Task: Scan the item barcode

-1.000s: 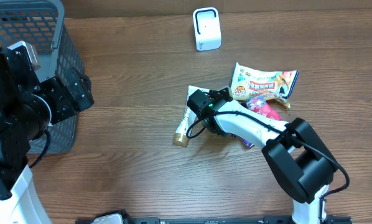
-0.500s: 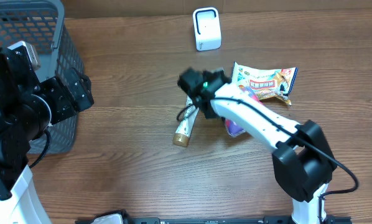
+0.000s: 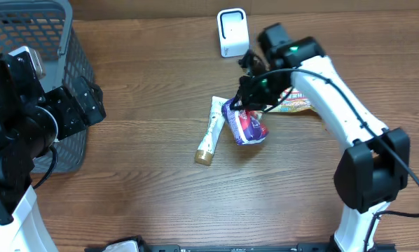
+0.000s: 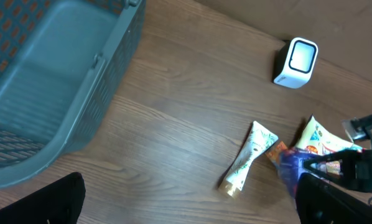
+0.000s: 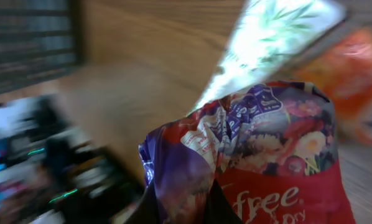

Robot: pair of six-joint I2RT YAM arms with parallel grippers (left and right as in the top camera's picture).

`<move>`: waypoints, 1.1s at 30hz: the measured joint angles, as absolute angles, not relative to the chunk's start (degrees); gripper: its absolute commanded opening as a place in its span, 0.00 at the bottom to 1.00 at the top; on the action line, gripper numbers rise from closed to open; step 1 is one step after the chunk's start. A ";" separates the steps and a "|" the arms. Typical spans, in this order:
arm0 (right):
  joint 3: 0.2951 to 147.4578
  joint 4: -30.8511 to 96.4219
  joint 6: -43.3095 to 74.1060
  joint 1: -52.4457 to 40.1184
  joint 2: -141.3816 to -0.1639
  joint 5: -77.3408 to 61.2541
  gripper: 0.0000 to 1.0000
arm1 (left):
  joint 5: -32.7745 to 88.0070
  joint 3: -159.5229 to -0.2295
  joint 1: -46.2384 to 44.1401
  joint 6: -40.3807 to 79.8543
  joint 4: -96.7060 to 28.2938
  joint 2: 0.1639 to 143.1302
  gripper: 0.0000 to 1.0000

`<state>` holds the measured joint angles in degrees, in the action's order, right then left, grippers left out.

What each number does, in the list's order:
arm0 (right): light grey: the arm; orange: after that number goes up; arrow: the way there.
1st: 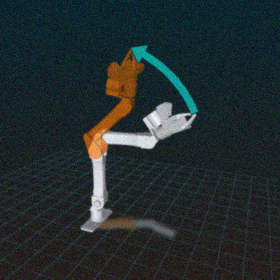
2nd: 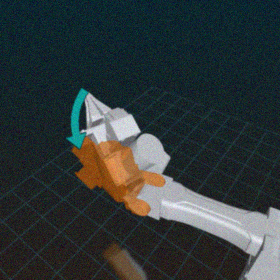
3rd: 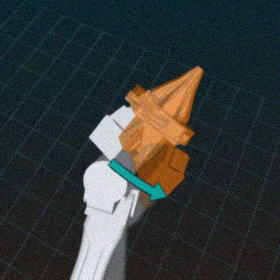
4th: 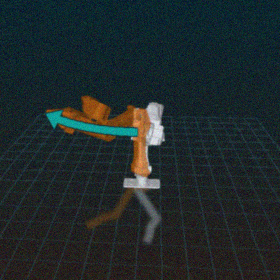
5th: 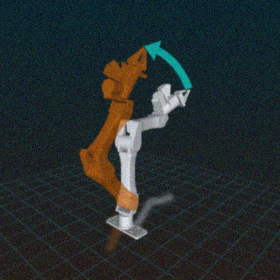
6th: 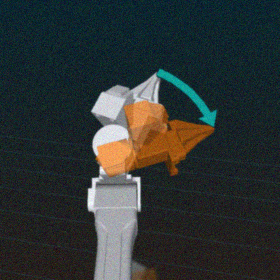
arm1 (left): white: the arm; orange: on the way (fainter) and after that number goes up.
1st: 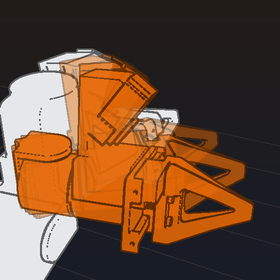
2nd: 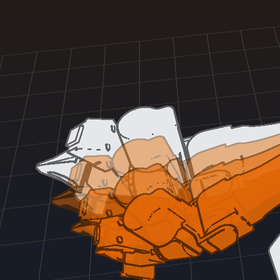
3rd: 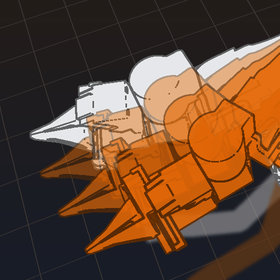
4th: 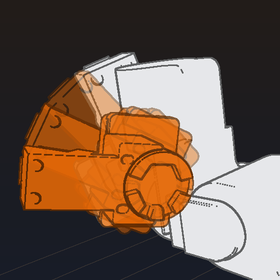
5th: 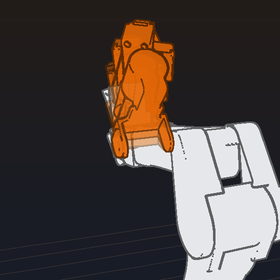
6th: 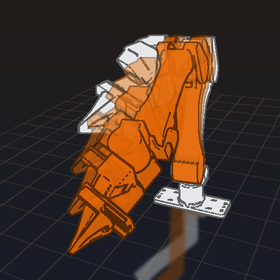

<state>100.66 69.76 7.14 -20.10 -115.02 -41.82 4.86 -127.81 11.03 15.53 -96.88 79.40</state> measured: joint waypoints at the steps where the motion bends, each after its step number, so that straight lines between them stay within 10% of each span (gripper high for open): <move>1: 98.74 68.60 6.35 -19.16 -115.02 -45.25 0.04 | 4.84 -127.81 11.03 15.53 -96.88 79.40 1.00; 7: 84.88 58.08 5.26 -14.39 -115.02 -61.01 0.04 | 4.84 -127.81 11.03 15.53 -96.90 79.40 1.00; 10: 78.54 53.56 7.64 -10.44 -115.02 -63.64 0.32 | 4.84 -127.81 11.03 15.53 -96.86 79.40 1.00; 20: 75.68 58.50 13.56 4.38 -115.02 -44.47 0.54 | 4.84 -127.81 11.03 15.53 -96.88 79.40 1.00; 33: 95.96 76.40 8.84 6.31 -114.02 -27.51 0.57 | 4.84 -127.81 11.03 15.53 -96.88 79.40 1.00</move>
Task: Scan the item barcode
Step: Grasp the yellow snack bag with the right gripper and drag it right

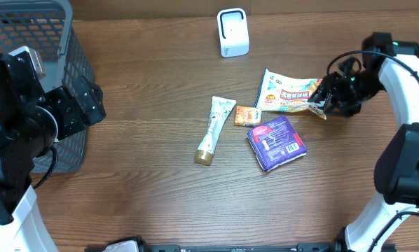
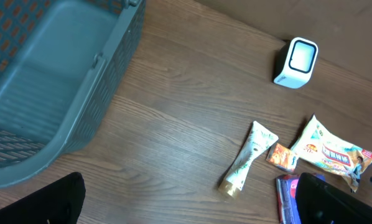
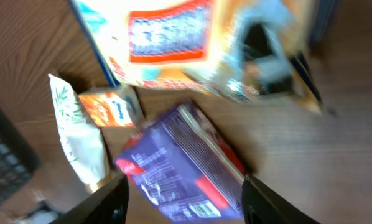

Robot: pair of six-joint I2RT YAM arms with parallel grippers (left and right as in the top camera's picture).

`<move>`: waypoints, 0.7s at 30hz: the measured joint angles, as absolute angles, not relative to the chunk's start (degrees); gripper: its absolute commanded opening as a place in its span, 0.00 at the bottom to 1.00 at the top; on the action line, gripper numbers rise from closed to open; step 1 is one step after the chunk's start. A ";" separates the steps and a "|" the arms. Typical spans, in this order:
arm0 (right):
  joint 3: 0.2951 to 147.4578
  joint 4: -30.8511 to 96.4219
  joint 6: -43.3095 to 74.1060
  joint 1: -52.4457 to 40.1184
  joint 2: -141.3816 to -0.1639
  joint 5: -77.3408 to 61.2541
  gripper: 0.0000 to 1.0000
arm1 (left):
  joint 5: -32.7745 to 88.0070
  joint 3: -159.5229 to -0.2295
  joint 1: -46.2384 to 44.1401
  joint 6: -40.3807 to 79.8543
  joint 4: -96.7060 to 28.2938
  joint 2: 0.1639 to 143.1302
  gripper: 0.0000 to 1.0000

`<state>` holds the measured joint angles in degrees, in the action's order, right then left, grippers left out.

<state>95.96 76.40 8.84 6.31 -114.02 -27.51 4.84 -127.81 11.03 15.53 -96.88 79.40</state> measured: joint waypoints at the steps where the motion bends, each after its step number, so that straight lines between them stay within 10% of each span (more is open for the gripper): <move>1: 95.98 75.00 8.78 4.97 -113.93 -26.46 0.56 | 4.84 -127.81 11.03 15.53 -96.88 79.40 1.00; 21: 90.61 55.27 18.33 -4.08 -119.52 -6.42 0.39 | 4.84 -127.81 11.03 15.53 -96.88 79.40 1.00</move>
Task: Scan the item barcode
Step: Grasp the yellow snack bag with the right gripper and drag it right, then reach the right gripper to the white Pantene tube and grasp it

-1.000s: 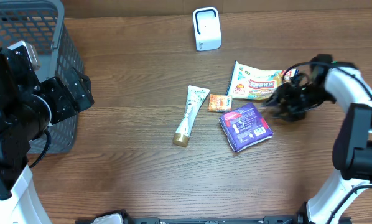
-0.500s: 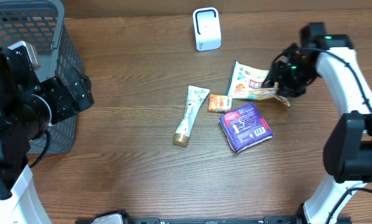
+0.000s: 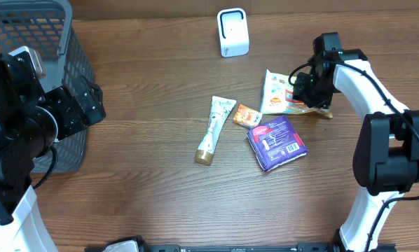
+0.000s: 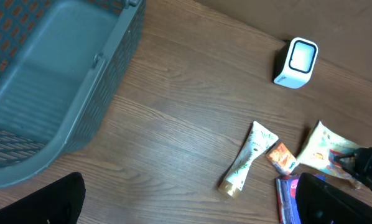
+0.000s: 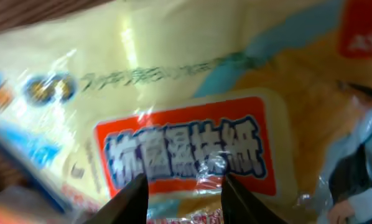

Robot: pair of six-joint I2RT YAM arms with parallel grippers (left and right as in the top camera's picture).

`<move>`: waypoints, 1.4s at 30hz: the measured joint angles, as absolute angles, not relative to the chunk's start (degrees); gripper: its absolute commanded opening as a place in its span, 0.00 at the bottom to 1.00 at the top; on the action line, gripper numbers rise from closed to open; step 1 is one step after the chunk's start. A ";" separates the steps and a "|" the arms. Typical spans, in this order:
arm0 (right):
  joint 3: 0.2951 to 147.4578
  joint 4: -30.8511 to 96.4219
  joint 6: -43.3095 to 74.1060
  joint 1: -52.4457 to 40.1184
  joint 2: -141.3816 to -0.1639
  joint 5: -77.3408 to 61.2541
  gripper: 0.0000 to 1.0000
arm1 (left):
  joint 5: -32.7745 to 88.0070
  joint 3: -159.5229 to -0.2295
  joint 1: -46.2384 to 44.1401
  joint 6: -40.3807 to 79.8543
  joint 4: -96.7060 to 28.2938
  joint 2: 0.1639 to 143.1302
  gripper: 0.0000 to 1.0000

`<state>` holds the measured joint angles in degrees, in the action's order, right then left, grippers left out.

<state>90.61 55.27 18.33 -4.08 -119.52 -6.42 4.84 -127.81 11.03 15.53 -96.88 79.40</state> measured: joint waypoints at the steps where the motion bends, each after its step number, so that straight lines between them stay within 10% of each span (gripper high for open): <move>1: 90.61 55.29 18.87 -3.84 -119.68 -4.29 0.39 | 4.84 -127.81 11.03 15.53 -96.88 79.40 1.00; 9: 90.80 61.93 20.56 3.55 -119.72 3.68 0.36 | 4.84 -127.81 11.03 15.53 -96.88 79.40 1.00; 20: 100.82 71.37 19.55 -0.54 -115.59 -5.30 0.63 | 4.84 -127.81 11.03 15.53 -96.88 79.40 1.00; 29: 101.69 63.81 20.47 -16.01 -115.98 -5.41 0.19 | 4.84 -127.81 11.03 15.53 -96.88 79.40 1.00; 42: 101.67 61.82 26.48 -22.76 -128.03 -2.74 0.13 | 4.84 -127.81 11.03 15.53 -96.88 79.40 1.00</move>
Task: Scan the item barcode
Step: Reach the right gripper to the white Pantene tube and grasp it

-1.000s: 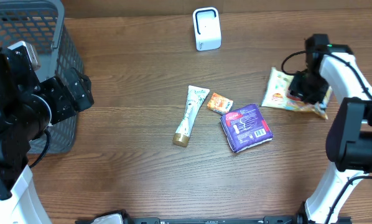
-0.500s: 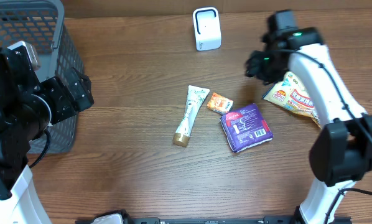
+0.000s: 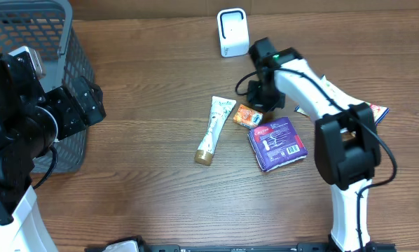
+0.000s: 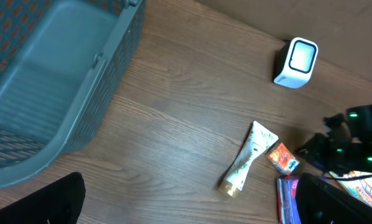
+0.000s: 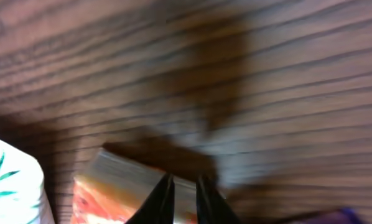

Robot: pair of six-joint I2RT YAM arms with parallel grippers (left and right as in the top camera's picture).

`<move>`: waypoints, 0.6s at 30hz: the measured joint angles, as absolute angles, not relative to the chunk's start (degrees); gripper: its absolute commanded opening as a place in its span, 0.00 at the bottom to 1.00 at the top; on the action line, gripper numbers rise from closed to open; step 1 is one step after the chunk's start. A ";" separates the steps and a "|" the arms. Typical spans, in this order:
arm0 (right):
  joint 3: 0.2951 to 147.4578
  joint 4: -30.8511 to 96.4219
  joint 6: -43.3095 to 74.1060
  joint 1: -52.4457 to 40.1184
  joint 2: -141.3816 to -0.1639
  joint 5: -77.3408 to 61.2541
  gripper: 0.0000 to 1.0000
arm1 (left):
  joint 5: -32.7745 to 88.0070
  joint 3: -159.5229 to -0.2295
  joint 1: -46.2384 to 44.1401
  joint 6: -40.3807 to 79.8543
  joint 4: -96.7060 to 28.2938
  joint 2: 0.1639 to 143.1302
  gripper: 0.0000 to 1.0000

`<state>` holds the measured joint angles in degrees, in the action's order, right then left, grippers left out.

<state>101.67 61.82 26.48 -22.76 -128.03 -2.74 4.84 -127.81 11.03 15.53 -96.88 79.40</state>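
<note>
The white scanner stands at the back of the table, also in the left wrist view as the scanner. A small orange packet lies between a white tube and a purple packet whose white label faces up. My right gripper is down at the orange packet's far edge. In the blurred right wrist view the right gripper has its fingers drawn nearly together on the orange packet. My left gripper hangs wide open, high over bare wood.
A grey mesh basket stands at the back left under my left arm. A yellow wipes packet lies at the right, mostly hidden under my right arm. The table is brown wood.
My right gripper was open over the yellow wipes packet; it is now further left, nearly shut at the small orange packet. The wipes packet now lies far to the right. The left arm is unchanged.
My right gripper first held the purple packet above the other items. Then the purple packet lay label up on the table and the gripper was open at the wipes packet's right end. Later it was open over that packet. Now it is at the orange packet.
</note>
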 measured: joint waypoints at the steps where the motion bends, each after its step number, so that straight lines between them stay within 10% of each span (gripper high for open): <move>1: 101.67 61.34 26.83 -23.46 -128.66 -3.14 0.13 | 4.84 -127.81 11.03 15.53 -96.88 79.40 1.00; 18: 108.40 61.71 28.77 -32.21 -130.89 -19.59 0.11 | 4.84 -127.81 11.03 15.53 -96.88 79.40 1.00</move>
<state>108.40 61.71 28.77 -32.21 -130.89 -19.59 4.84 -127.81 11.03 15.53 -96.88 79.40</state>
